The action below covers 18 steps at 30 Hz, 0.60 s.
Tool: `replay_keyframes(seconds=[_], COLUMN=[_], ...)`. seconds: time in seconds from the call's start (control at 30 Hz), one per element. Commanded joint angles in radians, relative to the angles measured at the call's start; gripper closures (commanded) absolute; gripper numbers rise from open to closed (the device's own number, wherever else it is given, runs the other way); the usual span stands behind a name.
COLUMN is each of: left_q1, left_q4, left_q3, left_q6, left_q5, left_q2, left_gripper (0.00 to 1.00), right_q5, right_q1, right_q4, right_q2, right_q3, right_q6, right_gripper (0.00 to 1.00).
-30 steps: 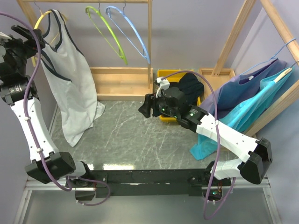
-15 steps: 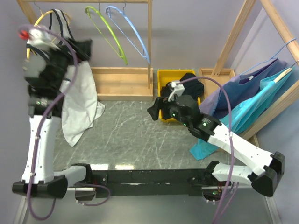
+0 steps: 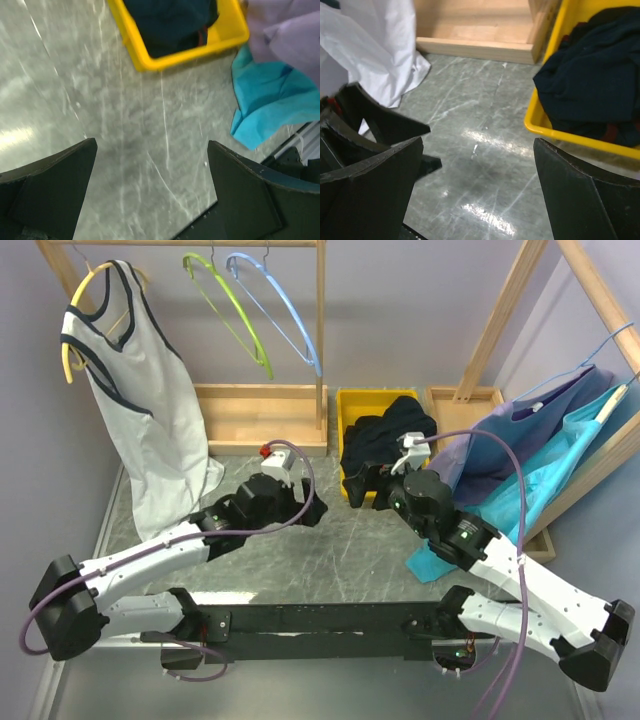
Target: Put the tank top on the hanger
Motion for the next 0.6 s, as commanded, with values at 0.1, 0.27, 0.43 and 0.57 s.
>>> replay_keyframes(seconds=[0.1, 0.27, 0.43, 0.57], left_q1=[-0.044, -0.042, -0.042, -0.044], left_q4=[-0.053, -0.024, -0.031, -0.028], left_q3=[0.035, -0.024, -0.031, -0.029], left_q6=[-0.152, -0.094, -0.068, -0.063], left_q5=[-0.120, -0.115, -0.134, -0.127], left_q2=[-0.021, -0.131, -0.183, -0.196], left_gripper=[0.01, 0.01, 0.01, 0.00], right_q5=[0.035, 0.045, 0.048, 0.052], right_q1=[0.006, 0.006, 0.006, 0.006], right_q4=[0.002, -0.018, 0.005, 0.000], right_q2=[-0.084, -0.078, -0.093, -0.077], right_q3=[-0.046, -0.049, -0.076, -0.074], right_q6=[0.020, 0.012, 0.015, 0.018], right_gripper=[0.00, 0.00, 0.00, 0.00])
